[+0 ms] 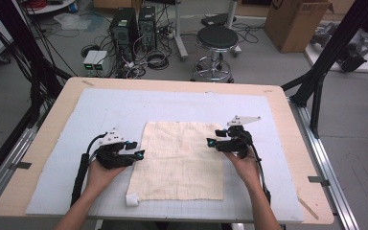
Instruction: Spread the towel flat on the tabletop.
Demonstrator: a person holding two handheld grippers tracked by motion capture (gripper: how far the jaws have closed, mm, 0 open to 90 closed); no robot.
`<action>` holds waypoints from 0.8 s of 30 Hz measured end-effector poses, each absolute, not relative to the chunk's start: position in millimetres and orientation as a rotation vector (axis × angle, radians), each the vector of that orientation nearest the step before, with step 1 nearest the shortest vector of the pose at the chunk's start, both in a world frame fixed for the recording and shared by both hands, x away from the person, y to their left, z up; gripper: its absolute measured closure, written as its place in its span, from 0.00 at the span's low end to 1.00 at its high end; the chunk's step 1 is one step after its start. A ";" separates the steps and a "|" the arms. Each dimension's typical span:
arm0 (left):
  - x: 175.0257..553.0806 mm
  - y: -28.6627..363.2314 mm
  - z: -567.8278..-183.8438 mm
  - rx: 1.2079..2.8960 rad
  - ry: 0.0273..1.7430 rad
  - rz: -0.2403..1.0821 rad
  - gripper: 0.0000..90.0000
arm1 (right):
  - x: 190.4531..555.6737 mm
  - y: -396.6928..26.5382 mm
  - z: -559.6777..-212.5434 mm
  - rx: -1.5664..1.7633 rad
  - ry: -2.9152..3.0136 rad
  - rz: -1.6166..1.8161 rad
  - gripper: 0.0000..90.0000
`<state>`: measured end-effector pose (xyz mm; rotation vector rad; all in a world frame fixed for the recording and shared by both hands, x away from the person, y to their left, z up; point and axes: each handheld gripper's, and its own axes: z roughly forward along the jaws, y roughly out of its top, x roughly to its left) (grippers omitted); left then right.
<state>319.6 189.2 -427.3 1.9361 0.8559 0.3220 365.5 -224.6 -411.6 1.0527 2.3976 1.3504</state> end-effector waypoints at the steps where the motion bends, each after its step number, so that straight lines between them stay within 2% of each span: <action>1: 319.7 189.7 -426.3 1.936 0.854 0.322 0.55 | 363.0 -224.6 -411.6 1.049 2.399 1.350 0.45; 14: 328.2 180.3 -407.4 1.927 0.842 0.292 0.52 | 327.8 -218.7 -411.0 0.962 2.414 1.372 0.37; 24: 329.3 177.9 -402.9 1.928 0.834 0.294 0.52 | 315.2 -220.9 -410.1 0.930 2.436 1.361 0.35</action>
